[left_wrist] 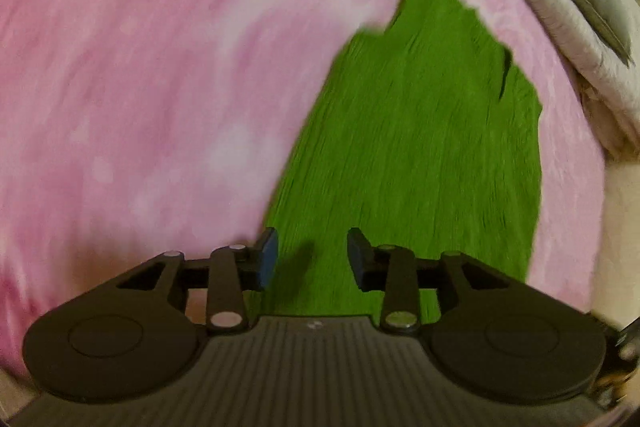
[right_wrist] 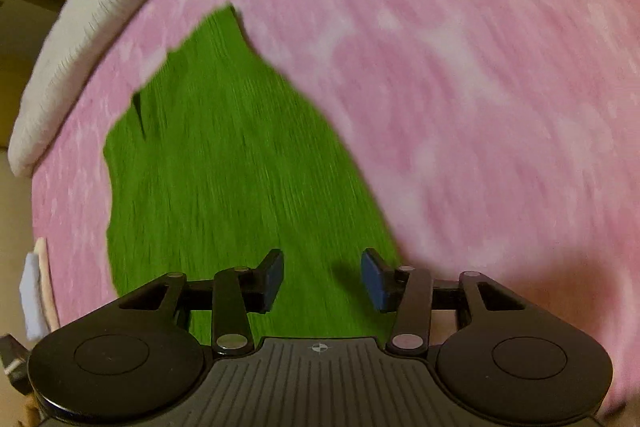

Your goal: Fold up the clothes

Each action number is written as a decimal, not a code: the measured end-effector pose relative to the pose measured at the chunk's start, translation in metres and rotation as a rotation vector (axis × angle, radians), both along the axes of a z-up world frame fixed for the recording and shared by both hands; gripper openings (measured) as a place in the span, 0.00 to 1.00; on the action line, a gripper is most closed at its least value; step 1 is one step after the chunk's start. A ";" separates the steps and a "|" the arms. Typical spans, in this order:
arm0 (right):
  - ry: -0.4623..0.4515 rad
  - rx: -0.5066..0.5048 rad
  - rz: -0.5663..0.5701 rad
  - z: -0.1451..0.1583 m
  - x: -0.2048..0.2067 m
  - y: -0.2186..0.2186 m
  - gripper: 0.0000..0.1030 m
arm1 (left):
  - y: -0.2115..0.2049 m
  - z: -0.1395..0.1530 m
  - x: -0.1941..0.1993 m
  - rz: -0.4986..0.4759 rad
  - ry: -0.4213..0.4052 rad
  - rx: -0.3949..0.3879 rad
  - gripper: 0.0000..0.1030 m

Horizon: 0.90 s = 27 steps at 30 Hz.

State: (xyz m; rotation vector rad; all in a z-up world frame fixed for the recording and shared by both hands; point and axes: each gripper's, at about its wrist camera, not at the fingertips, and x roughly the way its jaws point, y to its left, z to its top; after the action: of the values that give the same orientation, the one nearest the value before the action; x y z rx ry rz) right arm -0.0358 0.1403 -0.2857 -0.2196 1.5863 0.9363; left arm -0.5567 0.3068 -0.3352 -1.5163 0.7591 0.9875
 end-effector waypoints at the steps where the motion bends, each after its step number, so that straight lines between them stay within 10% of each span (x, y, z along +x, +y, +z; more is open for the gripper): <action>1: 0.018 -0.021 -0.012 0.003 -0.007 -0.015 0.55 | -0.014 0.000 -0.008 0.030 -0.020 -0.038 0.36; 11: 0.157 -0.109 -0.290 -0.008 -0.039 -0.092 0.61 | -0.050 -0.022 -0.003 0.166 -0.174 -0.227 0.49; 14: 0.249 -0.174 -0.402 -0.028 -0.039 -0.105 0.61 | -0.061 -0.036 0.009 0.135 -0.223 -0.267 0.31; 15: 0.287 -0.185 -0.443 -0.035 -0.040 -0.111 0.57 | -0.065 -0.039 0.013 0.110 -0.233 -0.265 0.15; 16: 0.327 -0.193 -0.468 -0.041 -0.042 -0.116 0.26 | -0.070 -0.042 0.017 0.084 -0.243 -0.263 0.09; 17: 0.368 -0.194 -0.474 -0.046 -0.044 -0.119 0.03 | -0.071 -0.039 0.019 0.057 -0.246 -0.235 0.07; 19: 0.374 -0.144 -0.453 -0.040 -0.045 -0.121 0.04 | -0.070 -0.015 0.017 0.006 -0.275 -0.101 0.06; 25: 0.292 0.501 -0.288 0.061 -0.028 -0.123 0.04 | -0.082 0.105 0.003 -0.211 -0.378 0.519 0.05; 27: 0.283 0.603 -0.231 0.079 -0.023 -0.134 0.04 | -0.098 0.114 0.004 -0.290 -0.350 0.612 0.07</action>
State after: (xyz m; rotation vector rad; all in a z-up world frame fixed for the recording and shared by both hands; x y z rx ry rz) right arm -0.0589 0.0061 -0.2063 0.5257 1.4654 1.2503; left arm -0.5526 0.2087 -0.2216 -0.9703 0.3609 0.6296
